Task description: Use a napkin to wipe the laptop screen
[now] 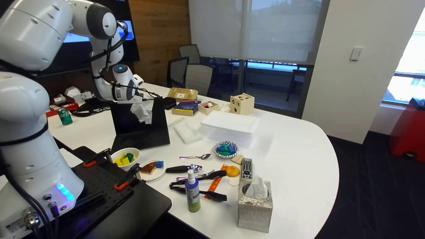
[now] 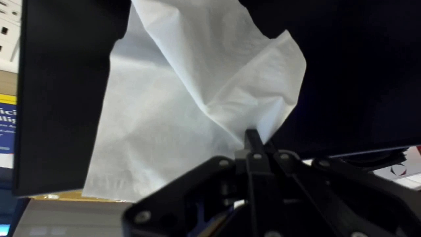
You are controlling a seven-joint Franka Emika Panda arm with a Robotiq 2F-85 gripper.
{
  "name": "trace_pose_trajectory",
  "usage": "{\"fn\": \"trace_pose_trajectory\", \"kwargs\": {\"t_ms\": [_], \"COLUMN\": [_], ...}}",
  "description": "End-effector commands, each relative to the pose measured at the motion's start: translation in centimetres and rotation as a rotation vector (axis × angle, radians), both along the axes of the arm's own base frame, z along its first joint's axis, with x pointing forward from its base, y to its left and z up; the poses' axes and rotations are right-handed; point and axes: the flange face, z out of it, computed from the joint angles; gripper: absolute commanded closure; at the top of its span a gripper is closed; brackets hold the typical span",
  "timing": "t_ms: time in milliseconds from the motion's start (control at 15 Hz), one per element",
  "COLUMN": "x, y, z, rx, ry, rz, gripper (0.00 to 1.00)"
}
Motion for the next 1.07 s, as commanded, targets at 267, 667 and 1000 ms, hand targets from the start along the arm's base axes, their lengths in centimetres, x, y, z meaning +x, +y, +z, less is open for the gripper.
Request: {"fn": "trace_pose_trajectory", "kwargs": {"t_ms": [267,667,1000], "x": [-5.4,-8.4,-7.1], "y": [3.8,5.3,3.2], "z": [-1.7,-3.8,-5.1], "rx": [0.117,0.174,0.16], "ry": [0.021,0.074,0.125], "rz": [0.273,0.445,0.358], "gripper": [1.0,1.0,1.0]}}
